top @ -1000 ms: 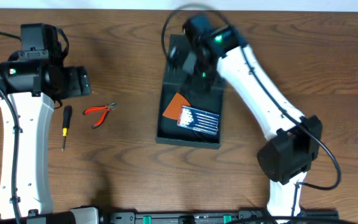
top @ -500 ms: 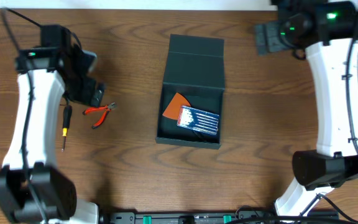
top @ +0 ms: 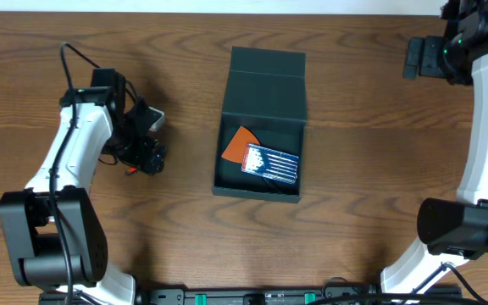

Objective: Pack container
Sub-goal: 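Move the left gripper over the red pliers and close on them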

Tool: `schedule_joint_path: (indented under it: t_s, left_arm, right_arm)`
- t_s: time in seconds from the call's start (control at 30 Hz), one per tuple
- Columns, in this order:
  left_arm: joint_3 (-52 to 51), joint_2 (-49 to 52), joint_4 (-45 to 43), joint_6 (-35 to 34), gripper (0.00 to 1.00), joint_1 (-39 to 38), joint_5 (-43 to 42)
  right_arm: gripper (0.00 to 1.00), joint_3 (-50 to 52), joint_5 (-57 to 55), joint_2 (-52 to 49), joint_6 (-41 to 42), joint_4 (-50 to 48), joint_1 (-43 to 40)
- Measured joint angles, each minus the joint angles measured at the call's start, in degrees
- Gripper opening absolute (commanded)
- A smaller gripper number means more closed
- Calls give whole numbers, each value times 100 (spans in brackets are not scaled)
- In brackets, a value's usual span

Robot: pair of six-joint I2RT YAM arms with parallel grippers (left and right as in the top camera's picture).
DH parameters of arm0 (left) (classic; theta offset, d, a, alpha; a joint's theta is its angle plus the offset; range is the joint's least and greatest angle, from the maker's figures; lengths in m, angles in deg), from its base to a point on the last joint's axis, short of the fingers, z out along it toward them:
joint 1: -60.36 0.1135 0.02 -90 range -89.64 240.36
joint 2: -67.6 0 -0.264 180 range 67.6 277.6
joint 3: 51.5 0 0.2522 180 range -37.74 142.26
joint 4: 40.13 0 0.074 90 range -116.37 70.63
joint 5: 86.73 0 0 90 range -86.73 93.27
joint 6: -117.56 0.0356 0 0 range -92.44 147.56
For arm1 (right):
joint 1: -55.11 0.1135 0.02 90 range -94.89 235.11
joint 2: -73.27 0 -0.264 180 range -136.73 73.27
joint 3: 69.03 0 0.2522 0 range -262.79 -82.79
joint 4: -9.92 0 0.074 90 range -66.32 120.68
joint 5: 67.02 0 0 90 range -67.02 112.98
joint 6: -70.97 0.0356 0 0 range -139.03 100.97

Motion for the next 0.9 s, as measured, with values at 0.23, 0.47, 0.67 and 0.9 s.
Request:
schedule_joint_path:
  t_s: [0.23, 0.47, 0.67, 0.9]
  left_arm:
    - [-9, -315, 203, -328, 99, -293, 46]
    - [-15, -1985, 704, -708, 98, -866, 286]
    - [-181, -3307, 850, -841, 98, -1134, 505]
    - [-1598, -3392, -767, -748, 98, -1108, 1093]
  right_arm:
    - [99, 267, -9, 0, 0, -44, -81]
    - [99, 920, -20, 0, 0, -332, -118]
    - [99, 1335, -28, 0, 0, -573, -125]
    - [99, 1384, -31, 0, -2, -597, -133]
